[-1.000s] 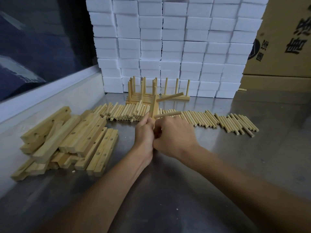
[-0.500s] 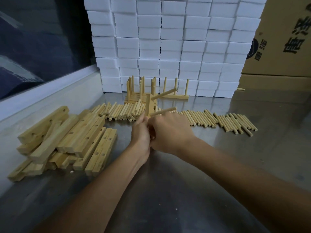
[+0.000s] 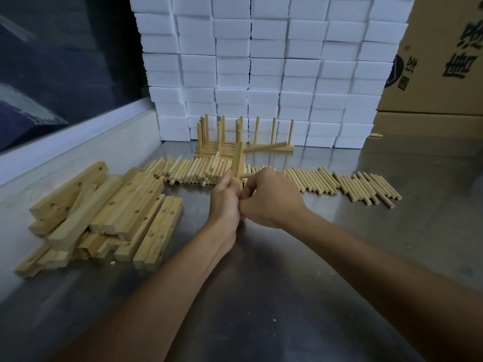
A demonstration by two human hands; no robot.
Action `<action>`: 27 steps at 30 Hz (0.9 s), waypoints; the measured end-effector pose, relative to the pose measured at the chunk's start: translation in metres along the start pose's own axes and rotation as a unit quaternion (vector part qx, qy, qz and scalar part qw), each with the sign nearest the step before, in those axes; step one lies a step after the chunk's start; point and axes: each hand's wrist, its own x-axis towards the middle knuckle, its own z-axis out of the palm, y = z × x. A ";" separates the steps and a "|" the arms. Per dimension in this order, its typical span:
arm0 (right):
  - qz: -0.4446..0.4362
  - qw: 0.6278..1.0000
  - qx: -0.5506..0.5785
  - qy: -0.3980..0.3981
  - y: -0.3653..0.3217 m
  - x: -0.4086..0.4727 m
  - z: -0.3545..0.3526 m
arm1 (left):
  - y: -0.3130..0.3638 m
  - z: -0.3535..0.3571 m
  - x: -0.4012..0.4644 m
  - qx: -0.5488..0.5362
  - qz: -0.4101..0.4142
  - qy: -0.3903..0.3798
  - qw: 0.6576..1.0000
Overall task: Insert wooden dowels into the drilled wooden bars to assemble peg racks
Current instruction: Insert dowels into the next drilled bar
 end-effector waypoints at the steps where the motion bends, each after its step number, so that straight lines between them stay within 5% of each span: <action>1: -0.017 1.000 -0.008 -0.002 0.001 0.001 -0.002 | 0.001 0.001 0.000 0.001 0.003 0.002 1.000; 13: -0.242 0.946 -0.206 0.068 0.039 -0.004 -0.021 | 0.008 -0.011 0.002 -0.078 -0.077 -0.014 0.994; 18: -0.284 0.948 -0.105 0.101 0.056 -0.015 -0.020 | 0.006 -0.010 -0.001 -0.037 -0.060 -0.027 0.997; 22: -0.181 0.963 0.097 0.173 0.061 -0.022 -0.012 | 0.007 -0.011 -0.001 -0.056 -0.056 -0.015 0.997; 27: 0.045 0.945 0.313 0.088 0.059 -0.023 -0.004 | 0.010 -0.010 -0.002 -0.070 -0.062 -0.023 0.995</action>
